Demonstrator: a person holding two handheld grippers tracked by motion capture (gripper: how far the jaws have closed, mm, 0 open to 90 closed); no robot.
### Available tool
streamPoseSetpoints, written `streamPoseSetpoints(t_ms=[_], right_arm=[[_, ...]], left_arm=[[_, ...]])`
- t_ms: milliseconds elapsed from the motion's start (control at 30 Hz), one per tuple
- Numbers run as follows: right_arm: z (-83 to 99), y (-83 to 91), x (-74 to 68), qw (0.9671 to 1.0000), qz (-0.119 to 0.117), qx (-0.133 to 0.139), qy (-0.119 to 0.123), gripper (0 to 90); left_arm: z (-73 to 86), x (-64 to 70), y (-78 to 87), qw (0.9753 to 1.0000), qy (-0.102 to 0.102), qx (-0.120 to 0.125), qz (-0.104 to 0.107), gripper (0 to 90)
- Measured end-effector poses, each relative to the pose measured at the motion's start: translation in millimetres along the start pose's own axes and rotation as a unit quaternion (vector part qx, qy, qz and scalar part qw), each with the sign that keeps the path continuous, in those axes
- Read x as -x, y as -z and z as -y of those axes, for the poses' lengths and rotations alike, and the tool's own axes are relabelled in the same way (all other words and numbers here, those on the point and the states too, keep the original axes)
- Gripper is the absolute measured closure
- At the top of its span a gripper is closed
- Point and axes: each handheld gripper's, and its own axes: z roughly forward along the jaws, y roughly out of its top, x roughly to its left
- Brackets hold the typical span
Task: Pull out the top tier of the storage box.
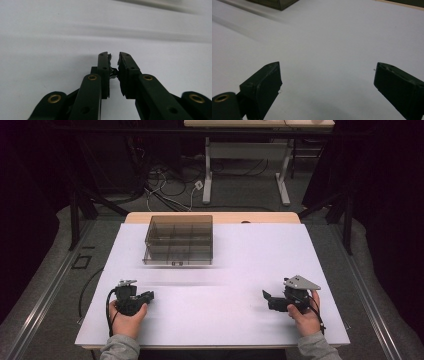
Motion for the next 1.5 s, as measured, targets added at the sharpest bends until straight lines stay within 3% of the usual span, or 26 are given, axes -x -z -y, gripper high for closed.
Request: streamPoseSetpoints(t_ms=[200, 267, 500, 733, 1100, 1500], right_arm=[[0.0, -0.3, 0.0, 1.0, -0.002, 0.001, 0.001, 6.9], [0.0, -0.1, -0.2, 1.0, -0.001, 0.0, 0.0, 6.9], [0.0, -0.3, 0.1, 1.0, -0.001, 0.0, 0.003, 6.9], [0.0, -0.3, 0.2, 1.0, -0.001, 0.001, 0.005, 6.9], [0.1, -0.3, 0.3, 1.0, -0.001, -0.001, 0.005, 6.9], [0.1, -0.6, 0.2, 1.0, -0.001, -0.001, 0.006, 6.9]], left_arm=[[-1.0, -1.7, 3.2, 1.0, 0.001, 0.009, -0.002, 80.0], [-1.3, -1.9, 4.6, 0.9998, 0.003, 0.022, 0.0, 80.0], [-2.6, -3.8, 8.6, 0.9991, -0.007, 0.041, 0.002, 80.0], [-3.7, -6.4, 12.6, 0.9972, -0.02, 0.071, 0.013, 79.9], [-5.3, -8.7, 18.2, 0.9939, -0.034, 0.1, 0.029, 80.0], [-6.1, -9.2, 24.3, 0.9913, -0.039, 0.122, 0.031, 80.0]])
